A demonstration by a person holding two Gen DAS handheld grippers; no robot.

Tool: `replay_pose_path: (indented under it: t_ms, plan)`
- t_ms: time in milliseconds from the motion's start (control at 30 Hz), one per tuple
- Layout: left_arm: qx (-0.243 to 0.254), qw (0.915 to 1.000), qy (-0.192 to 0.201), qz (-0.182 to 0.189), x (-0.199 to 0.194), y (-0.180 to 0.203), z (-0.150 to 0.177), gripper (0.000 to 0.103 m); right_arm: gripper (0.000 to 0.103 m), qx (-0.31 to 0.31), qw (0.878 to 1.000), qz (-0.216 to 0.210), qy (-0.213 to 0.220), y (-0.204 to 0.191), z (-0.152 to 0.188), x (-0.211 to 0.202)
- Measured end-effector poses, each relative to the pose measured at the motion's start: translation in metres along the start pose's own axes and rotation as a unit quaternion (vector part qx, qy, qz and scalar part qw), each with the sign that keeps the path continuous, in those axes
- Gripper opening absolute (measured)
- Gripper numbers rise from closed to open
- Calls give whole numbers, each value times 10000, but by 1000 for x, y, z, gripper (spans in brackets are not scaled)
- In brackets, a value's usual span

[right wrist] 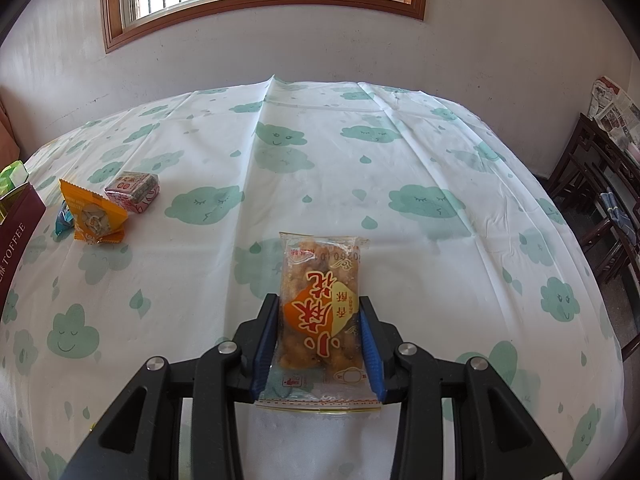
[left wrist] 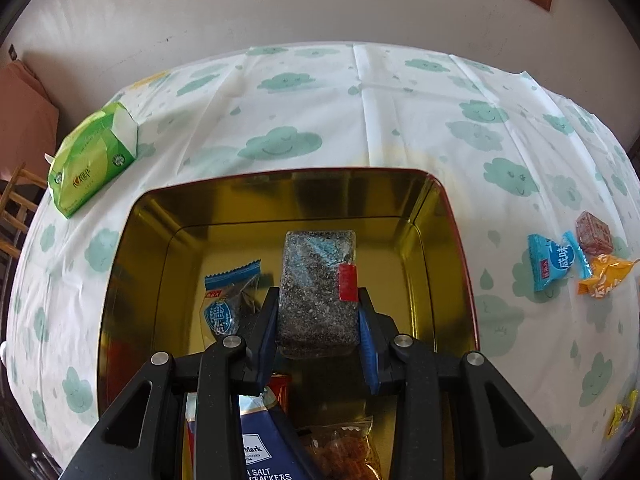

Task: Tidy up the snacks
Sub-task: 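Carry the grey rice-cake block into the tin and open the left tool, then carry the dough-twist bag into the tin and open the right tool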

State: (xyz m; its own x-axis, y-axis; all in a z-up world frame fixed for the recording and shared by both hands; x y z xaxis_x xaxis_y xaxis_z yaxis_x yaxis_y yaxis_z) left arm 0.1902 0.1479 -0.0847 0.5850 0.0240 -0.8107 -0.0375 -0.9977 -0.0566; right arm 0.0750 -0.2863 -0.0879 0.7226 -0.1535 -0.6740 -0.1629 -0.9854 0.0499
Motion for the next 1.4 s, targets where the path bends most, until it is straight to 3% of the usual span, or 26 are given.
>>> replay_pose_path:
  t_ms: [400,600,733,1200,1400]
  plan:
    - [111,9999,-86,-92,5,2,1,35,40,-9,10000,8,0,-1,0,0]
    - [92,9998,1,-150,-3,-2,0,45,40,-7,10000,5,-1,0,0,0]
    - [53,9998,144,-106,-15,-4,-2,61,40,-8,10000,6,-1,-1,0,0]
    - [333,9914,1201,-400,-90,5,10,70,40,35,10000,-13,-53,0,0,1]
    - [280,9916,1222,-305,-105,2,29,73,38,51,9998,31,-196,1,-2,3]
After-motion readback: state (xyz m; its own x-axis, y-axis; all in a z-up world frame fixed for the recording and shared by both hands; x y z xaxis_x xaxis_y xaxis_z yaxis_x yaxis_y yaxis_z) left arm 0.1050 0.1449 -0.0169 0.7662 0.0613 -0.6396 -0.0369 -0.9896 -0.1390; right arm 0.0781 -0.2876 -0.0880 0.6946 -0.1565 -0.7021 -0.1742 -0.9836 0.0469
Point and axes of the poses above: each gripper's, at about its wrist camera, not at the fingertips, and x roughly the way its jaws point, y to its right, z to its underside, the point moved 4 cm from there along x, roughly the way its jaws point, and after that the axes turned 9 degrees about y, right-handed, at the moved point
